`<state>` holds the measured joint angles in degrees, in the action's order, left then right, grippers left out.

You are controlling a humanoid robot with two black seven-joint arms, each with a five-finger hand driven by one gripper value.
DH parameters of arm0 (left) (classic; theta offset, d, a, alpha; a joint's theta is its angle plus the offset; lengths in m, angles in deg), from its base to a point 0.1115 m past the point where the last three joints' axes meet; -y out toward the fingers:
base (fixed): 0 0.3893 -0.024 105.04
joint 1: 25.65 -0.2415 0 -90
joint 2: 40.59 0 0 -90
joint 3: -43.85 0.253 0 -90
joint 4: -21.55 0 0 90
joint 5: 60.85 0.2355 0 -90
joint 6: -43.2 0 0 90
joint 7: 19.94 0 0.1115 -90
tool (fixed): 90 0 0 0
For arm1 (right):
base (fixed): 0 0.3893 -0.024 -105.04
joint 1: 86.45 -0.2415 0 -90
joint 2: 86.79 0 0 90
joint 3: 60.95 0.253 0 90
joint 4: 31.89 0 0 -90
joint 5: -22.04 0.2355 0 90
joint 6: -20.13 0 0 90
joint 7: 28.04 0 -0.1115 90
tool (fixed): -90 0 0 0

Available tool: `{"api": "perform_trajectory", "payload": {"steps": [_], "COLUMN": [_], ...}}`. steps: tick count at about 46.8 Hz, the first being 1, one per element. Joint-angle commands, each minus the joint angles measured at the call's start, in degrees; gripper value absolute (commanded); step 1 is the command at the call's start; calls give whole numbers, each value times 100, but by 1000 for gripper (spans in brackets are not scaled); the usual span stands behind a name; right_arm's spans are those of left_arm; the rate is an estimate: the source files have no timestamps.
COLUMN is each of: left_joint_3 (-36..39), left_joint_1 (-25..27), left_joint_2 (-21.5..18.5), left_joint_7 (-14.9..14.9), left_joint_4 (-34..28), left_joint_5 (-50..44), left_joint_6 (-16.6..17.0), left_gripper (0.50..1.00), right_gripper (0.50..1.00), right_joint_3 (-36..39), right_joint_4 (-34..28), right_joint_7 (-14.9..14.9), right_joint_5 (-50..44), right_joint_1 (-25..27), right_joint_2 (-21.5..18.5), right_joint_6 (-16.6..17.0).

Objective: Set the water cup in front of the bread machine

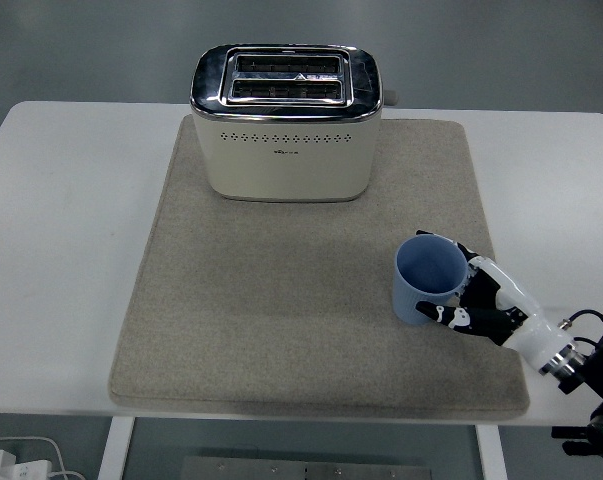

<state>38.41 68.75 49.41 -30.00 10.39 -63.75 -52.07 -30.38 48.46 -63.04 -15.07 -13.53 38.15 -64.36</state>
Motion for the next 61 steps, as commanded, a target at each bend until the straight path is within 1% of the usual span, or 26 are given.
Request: {"api": "perform_trajectory", "payload": {"steps": [1,10,12,14,18,23,25,28,31,35,39,47,58,61], "left_joint_3": [0,0,0,0,0,0,0,0,9,9,9,9,9,0], "left_joint_1": [0,0,-9,0,0,0,0,0,0,0,0,0,0,0], "left_joint_2": [0,0,0,0,0,0,0,0,0,0,0,0,0,0], "left_joint_7": [-5,4,-5,-5,4,-5,-5,-5,-5,-5,-5,4,-5,4], "left_joint_4": [0,0,0,0,0,0,0,0,0,0,0,0,0,0], "left_joint_5": [0,0,0,0,0,0,0,0,0,0,0,0,0,0], "left_joint_6": [0,0,0,0,0,0,0,0,0,0,0,0,0,0], "left_gripper": [1000,1000,1000,1000,1000,1000,1000,1000,1000,1000,1000,1000,1000,1000], "right_gripper": [928,921,911,891,805,725,701,646,605,568,500,500,500,500], "right_joint_3": [-16,-16,-16,-16,-16,-16,-16,-16,-7,-7,-7,-7,-7,-7], "right_joint_4": [-28,-98,-98,-107,-99,-99,-98,-98,-99,-107,-107,-98,-98,-98], "right_joint_7": [0,0,0,0,0,0,0,0,0,0,0,0,0,0], "right_joint_5": [-16,-42,-42,-42,-42,-42,-51,-104,-174,-174,-174,-174,-157,-165], "right_joint_1": [3,3,3,3,3,3,3,3,3,3,3,-5,-243,-313], "right_joint_2": [-102,-207,-225,-225,-225,-234,-234,-234,-243,-251,-260,-304,-383,-462], "right_joint_6": [-42,-50,-59,-59,-59,-156,-200,-209,-252,-296,-305,-296,-296,-305]}}
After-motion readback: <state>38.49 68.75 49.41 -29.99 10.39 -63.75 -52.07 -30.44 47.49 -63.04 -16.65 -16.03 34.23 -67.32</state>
